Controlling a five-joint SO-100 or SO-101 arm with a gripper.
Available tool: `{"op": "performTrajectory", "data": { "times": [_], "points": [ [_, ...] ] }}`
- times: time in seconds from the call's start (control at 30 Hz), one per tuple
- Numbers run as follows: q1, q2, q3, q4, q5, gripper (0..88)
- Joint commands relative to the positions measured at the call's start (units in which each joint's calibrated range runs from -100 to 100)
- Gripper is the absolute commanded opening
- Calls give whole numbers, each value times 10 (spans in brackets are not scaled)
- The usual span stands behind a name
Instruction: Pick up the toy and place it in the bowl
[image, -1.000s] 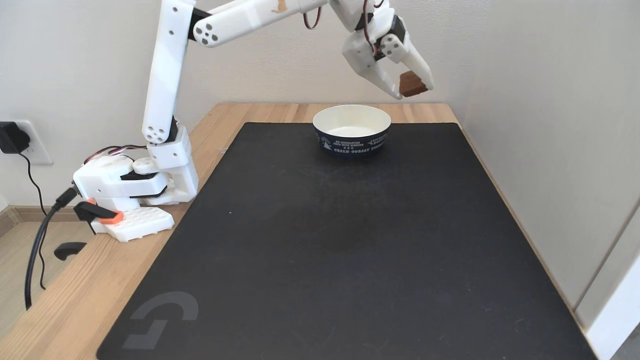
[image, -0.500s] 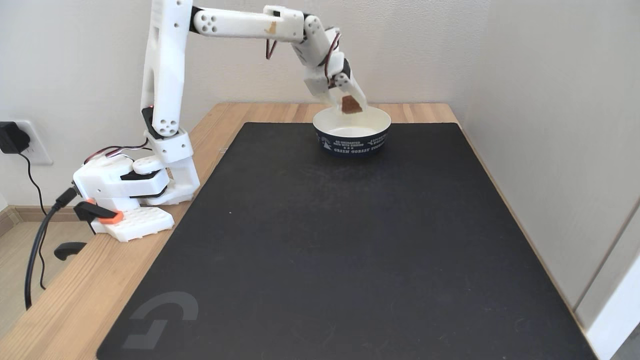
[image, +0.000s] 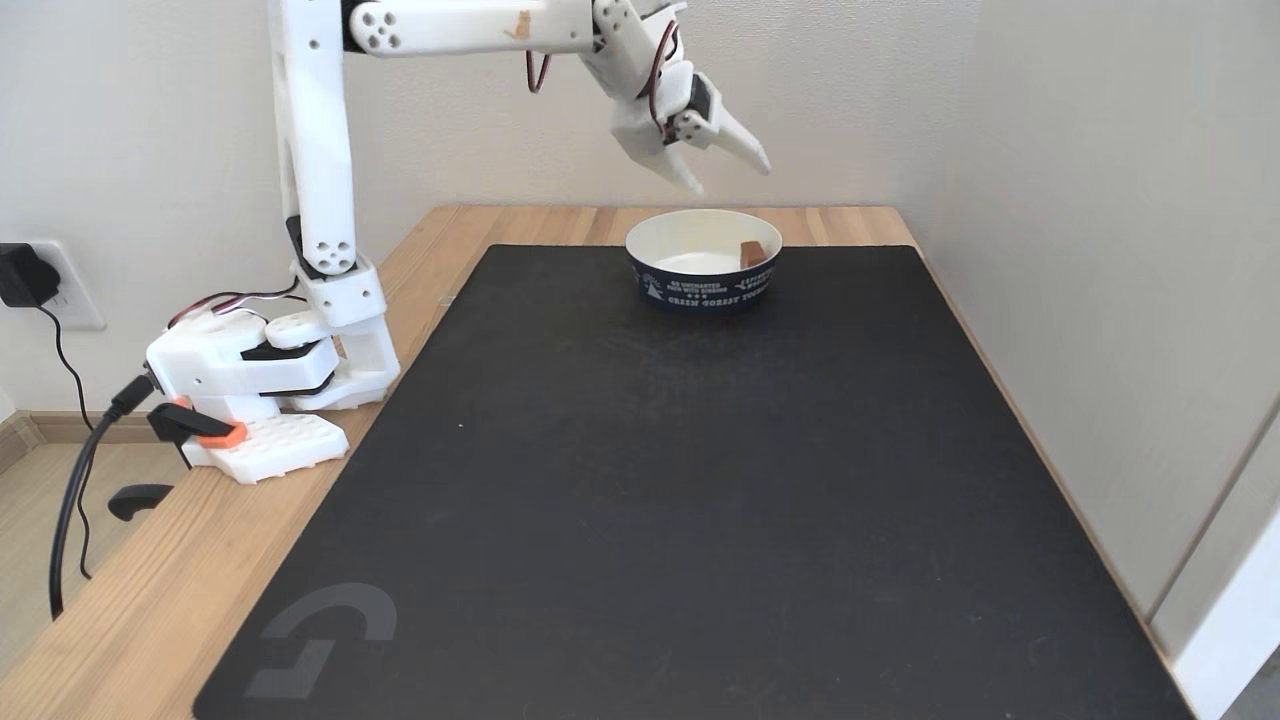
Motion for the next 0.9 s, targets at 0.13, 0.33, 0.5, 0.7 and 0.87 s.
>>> {"op": "performTrajectory", "data": {
  "times": [0.13,0.33,0.5,0.7,0.87],
  "points": [
    [150,-282,196,32,5,20],
    [303,-531,507,-41,25,22],
    [387,-688,694,-100,112,22],
    [420,-806,839,-90,244,23],
    [438,-931,959,-56,286,23]
  ]
}}
